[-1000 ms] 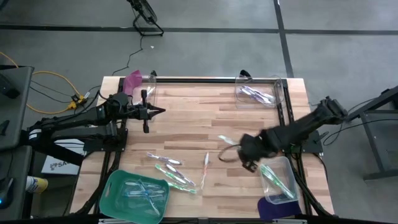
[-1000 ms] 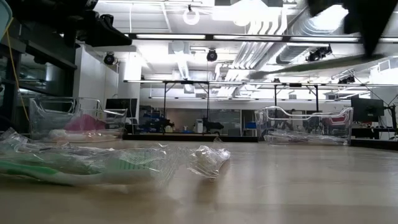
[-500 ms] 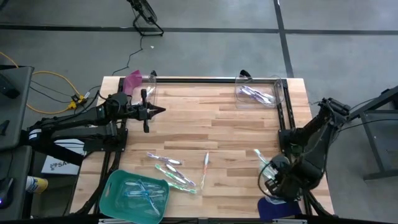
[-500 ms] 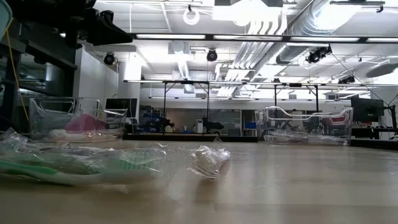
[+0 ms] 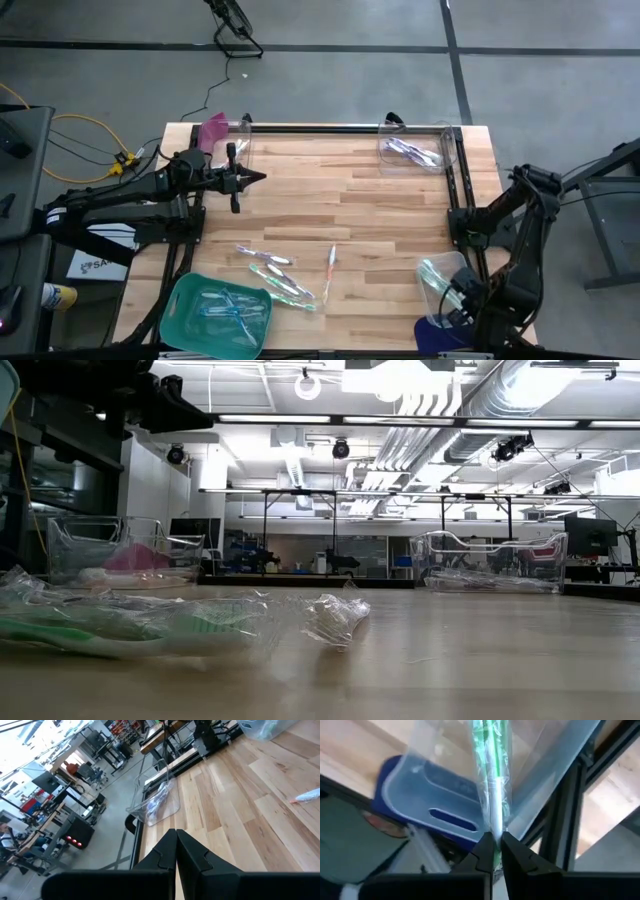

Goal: Pick & Place Toothbrushes
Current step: Put the green toothbrush into the white bin

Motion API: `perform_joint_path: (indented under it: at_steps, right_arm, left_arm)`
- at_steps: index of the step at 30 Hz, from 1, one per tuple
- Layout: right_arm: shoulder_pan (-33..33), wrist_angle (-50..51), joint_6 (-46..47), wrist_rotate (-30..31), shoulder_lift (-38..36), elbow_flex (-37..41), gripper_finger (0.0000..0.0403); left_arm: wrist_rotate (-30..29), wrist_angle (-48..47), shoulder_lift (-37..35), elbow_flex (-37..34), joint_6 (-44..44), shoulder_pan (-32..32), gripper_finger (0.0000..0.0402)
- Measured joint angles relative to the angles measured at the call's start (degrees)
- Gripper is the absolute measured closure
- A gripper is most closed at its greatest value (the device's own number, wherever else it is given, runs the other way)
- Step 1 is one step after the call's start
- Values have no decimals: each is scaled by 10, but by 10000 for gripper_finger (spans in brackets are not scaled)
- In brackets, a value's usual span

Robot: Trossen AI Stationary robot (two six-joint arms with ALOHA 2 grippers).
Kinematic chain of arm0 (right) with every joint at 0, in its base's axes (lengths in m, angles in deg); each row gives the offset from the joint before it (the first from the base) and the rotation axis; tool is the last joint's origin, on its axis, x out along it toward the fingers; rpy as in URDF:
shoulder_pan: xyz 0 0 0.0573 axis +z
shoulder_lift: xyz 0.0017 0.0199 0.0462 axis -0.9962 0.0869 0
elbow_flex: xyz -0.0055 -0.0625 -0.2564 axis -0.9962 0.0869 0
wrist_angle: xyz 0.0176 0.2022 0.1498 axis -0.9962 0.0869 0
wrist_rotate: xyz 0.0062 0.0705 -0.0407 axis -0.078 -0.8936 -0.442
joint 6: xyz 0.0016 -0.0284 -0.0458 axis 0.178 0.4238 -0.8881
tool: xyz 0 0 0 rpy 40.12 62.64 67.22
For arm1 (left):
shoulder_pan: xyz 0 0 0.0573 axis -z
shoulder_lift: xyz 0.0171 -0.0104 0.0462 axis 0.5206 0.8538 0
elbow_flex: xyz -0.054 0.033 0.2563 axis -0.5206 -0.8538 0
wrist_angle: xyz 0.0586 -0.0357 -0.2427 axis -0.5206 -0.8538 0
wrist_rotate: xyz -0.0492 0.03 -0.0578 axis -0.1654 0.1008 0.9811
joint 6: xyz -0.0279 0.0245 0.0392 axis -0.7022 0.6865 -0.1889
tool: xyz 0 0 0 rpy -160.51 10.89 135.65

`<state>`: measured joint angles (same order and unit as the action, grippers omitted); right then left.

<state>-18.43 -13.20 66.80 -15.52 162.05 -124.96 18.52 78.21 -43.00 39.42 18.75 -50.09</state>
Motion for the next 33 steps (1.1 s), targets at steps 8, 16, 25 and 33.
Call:
perform_joint_path:
  at_steps: [8,16,25,33]
  right_arm:
    - [19,-4,-2,-15,9,18,392]
    - [20,-40,-14,18,9,42,392]
    - [19,-88,-14,0,9,88,389]
    - [19,-100,-12,20,9,97,380]
  left_arm:
    - [0,0,0,0,0,0,399]
    - [0,0,0,0,0,0,399]
    - [0,0,0,0,0,0,399]
    - [0,0,0,0,0,0,399]
